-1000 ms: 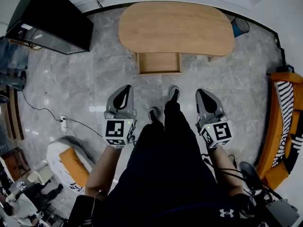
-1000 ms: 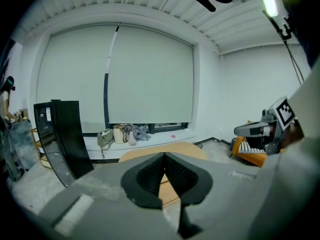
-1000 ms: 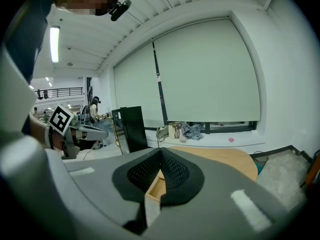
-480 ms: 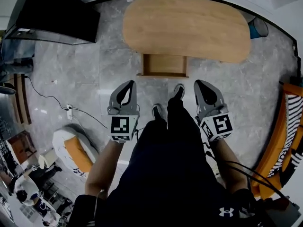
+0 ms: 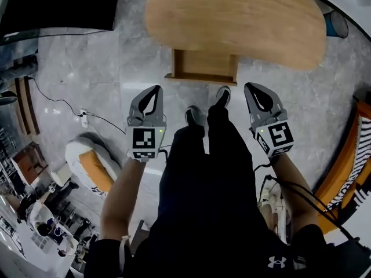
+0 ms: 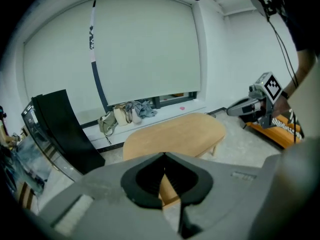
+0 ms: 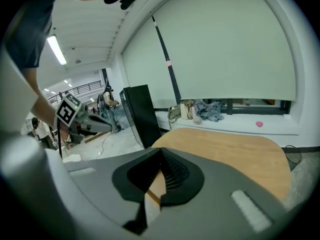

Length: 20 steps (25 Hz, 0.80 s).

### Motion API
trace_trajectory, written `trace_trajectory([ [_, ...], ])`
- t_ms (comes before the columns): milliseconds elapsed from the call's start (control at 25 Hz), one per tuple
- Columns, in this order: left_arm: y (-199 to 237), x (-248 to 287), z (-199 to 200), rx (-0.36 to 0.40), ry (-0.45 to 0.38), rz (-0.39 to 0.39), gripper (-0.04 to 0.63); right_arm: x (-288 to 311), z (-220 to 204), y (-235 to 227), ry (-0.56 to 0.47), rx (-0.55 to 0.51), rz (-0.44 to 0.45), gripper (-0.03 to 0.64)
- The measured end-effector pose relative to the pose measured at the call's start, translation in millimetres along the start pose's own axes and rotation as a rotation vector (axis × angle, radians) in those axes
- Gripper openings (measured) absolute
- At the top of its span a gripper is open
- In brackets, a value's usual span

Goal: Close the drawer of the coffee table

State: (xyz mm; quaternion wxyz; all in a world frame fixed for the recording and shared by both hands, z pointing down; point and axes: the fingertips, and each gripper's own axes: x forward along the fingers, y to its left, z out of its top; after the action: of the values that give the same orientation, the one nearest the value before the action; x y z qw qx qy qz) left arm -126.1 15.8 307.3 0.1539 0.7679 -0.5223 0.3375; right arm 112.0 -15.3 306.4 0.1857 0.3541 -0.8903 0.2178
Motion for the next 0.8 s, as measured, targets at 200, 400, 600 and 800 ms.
trace_trajectory([
  [200, 13.3, 48.4, -63.4, 0.015, 0.068, 0.034, 0.002, 34.6, -50.8, -26.2, 0.056, -0.002, -0.017, 0.002],
  [400, 22.0, 84.0, -116.8, 0.007, 0.112, -0.021, 0.002, 57.0, -97.4, -35.3, 0.091, 0.065, -0.074, 0.002],
  [600, 25.5, 120.5, -158.0, 0.031, 0.119, -0.069, 0.002, 73.2, -144.8, -42.4, 0.109, 0.12, -0.134, 0.002],
  [800, 30.7, 143.0, -203.4, 0.014, 0.151, -0.118, 0.003, 92.6, -181.2, -50.5, 0.104, 0.163, -0.164, 0.003],
])
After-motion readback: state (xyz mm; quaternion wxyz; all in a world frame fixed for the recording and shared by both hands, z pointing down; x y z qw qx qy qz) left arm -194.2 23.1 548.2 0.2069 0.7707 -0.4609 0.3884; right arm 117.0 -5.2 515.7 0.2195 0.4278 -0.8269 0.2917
